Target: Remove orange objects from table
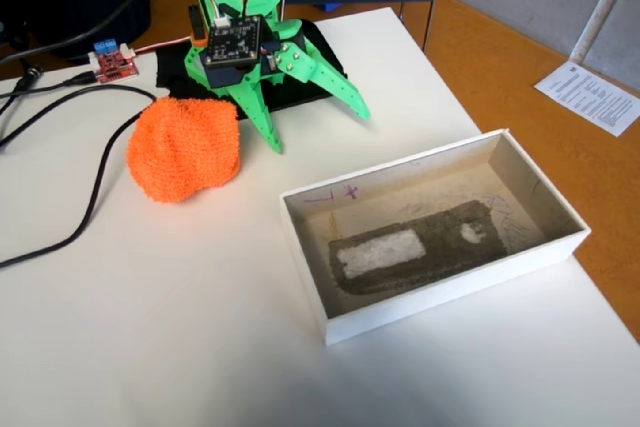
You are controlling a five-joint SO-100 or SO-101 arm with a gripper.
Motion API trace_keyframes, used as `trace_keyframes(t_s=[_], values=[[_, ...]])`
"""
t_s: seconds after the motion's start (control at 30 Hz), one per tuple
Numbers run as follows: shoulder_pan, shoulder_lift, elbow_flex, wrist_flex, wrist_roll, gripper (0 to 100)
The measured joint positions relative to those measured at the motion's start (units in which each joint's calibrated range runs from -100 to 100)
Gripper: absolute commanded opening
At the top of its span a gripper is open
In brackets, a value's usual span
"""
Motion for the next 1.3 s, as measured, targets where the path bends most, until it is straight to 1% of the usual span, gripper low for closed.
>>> trace_keyframes(t_s=[0.43,0.53,0.57,0.6,0.63,0.67,0.7,0.73,0.8,0.87,0.9,0.97,1.0,1.07,1.13,1.2,1.23,1.3], values=[[0.0,0.0,0.0,0.0,0.0,47],[-1.15,0.0,0.0,-0.7,-1.61,47],[-2.95,0.09,-0.09,-1.59,-1.27,47],[-3.12,1.43,-1.22,-2.48,0.2,47],[-2.62,3.84,-3.28,-4.17,1.81,47],[-3.61,7.05,-6.18,-6.16,4.54,47],[-4.59,10.18,-10.02,-8.35,6.98,47],[-4.67,14.02,-14.61,-9.94,8.21,47],[-5.49,25.09,-27.07,-11.03,7.08,47],[-6.15,39.55,-43.28,-8.74,3.37,47],[-5.25,48.3,-54.33,-5.07,0.39,47],[-3.85,63.66,-72.79,1.79,-2.64,47],[-2.46,71.52,-82.53,7.15,-4.15,47],[2.62,86.43,-101.17,17.39,-5.03,47],[9.02,95.09,-118.41,20.86,-4.49,47],[15.25,97.59,-132.55,19.97,-2.69,47],[18.29,97.86,-135.83,18.38,-1.66,47],[24.19,97.59,-133.77,12.92,0.59,47]])
